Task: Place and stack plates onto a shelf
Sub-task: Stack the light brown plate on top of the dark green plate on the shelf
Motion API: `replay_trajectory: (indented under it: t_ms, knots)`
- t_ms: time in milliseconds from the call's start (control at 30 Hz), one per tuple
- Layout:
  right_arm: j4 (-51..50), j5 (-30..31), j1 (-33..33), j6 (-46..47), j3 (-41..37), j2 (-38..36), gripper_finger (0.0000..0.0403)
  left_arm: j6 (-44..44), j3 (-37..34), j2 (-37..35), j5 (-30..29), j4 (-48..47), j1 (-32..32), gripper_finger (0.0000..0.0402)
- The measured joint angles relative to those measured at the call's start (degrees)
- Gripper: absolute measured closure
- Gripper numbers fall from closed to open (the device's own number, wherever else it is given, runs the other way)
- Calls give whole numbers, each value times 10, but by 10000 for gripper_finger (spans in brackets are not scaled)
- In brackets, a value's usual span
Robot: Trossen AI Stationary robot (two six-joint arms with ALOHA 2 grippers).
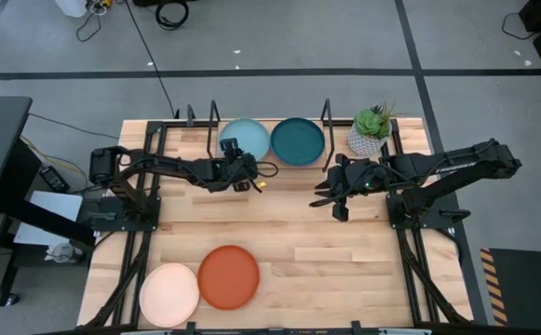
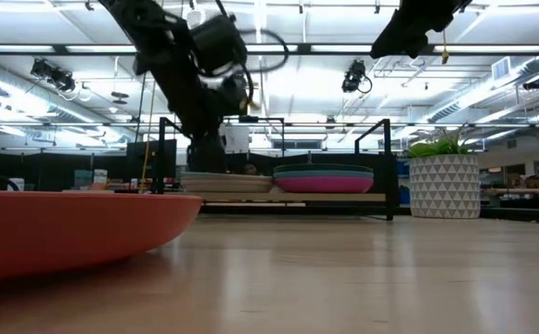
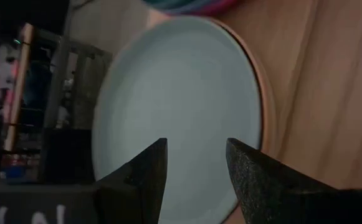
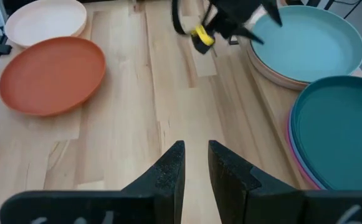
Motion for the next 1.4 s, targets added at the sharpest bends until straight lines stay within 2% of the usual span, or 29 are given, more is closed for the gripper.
replay_trajectory:
  t_ms: [100,167,233,367,433,500,700,933,1067,1400]
  knots:
    - [0,0,0,0,0,0,326,9,0,-38,-7,5,-15,230]
    - [-1,0,0,-1,0,0,326,8,0,-67,28,-3,-27,230]
    - [-3,0,0,-10,0,0,326,-11,0,-97,112,-30,-37,230]
    - [18,-1,0,-34,-21,0,326,-124,0,-132,341,-88,-53,230]
    - [37,-1,0,-46,-34,0,326,-185,0,-134,421,-110,-67,230]
    - [59,-1,0,-57,-49,0,326,-231,0,-133,459,-141,-90,230]
    - [93,-5,0,-79,-80,0,326,-341,0,-114,470,-191,-187,230]
    - [110,-4,0,-122,-86,0,326,-564,0,-114,469,-224,-292,230]
    - [124,-4,0,-158,-86,0,326,-663,0,-106,469,-236,-359,230]
    - [171,-4,0,-224,-87,0,326,-882,0,-76,432,-364,-510,230]
